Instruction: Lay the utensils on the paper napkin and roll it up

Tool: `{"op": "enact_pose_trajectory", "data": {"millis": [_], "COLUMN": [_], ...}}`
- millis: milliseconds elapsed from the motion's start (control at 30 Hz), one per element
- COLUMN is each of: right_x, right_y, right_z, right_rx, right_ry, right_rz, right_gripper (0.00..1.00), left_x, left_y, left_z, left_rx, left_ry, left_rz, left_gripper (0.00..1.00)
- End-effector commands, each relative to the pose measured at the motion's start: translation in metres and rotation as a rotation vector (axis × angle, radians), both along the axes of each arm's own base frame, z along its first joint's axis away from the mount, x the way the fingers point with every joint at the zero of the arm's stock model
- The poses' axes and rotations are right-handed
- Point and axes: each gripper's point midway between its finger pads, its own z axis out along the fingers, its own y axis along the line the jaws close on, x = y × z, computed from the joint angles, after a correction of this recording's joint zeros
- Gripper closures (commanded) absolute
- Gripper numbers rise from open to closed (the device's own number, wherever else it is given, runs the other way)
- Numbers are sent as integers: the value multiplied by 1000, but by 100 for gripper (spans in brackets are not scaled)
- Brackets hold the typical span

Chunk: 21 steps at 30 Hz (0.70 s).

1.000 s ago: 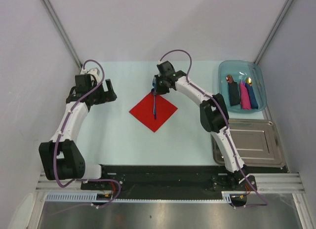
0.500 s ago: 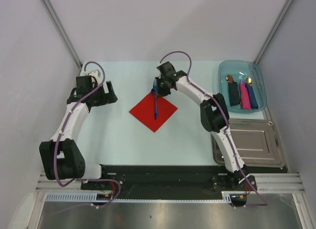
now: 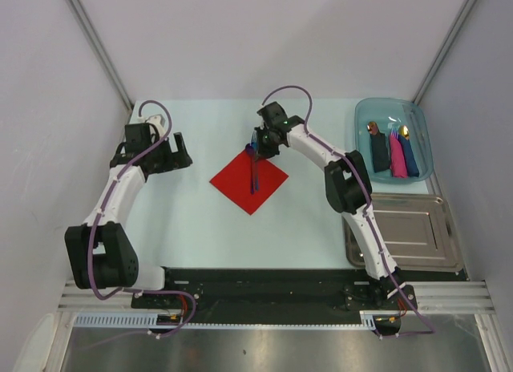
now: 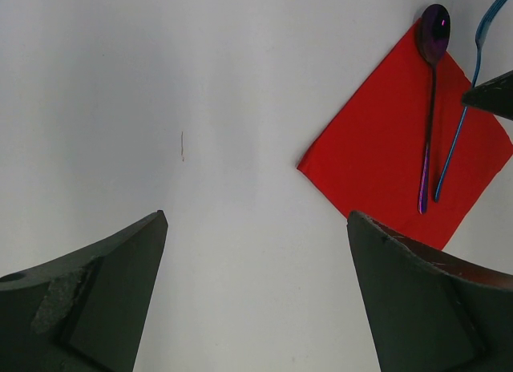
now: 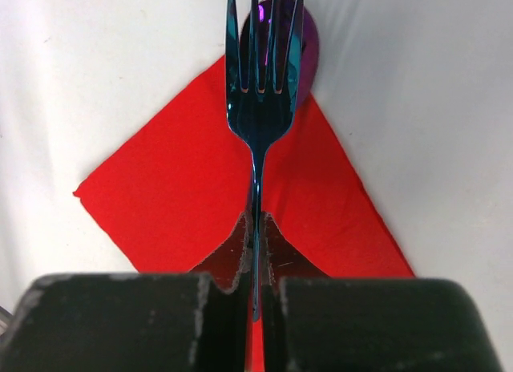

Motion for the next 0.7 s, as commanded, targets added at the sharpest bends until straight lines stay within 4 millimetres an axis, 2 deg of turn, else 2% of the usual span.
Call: {"op": "enact_pose_trajectory", "data": {"millis": [0, 433, 667], "right_x": [10, 12, 11], "right_y": [-1, -1, 5], "right_z": [-3, -19, -18], "right_rx": [23, 50, 88], "right_ry": [-2, 64, 95], "right_rz": [-17, -55, -73], "right_gripper": [100, 100, 100], "left_x": [9, 7, 6], "left_y": [2, 3, 5], "left_z": [7, 0, -1], "left_rx": [-8, -20, -16], "left_ry": [-25, -8, -5], "left_rz": [7, 23, 26], "left_gripper": [0, 0, 0]}}
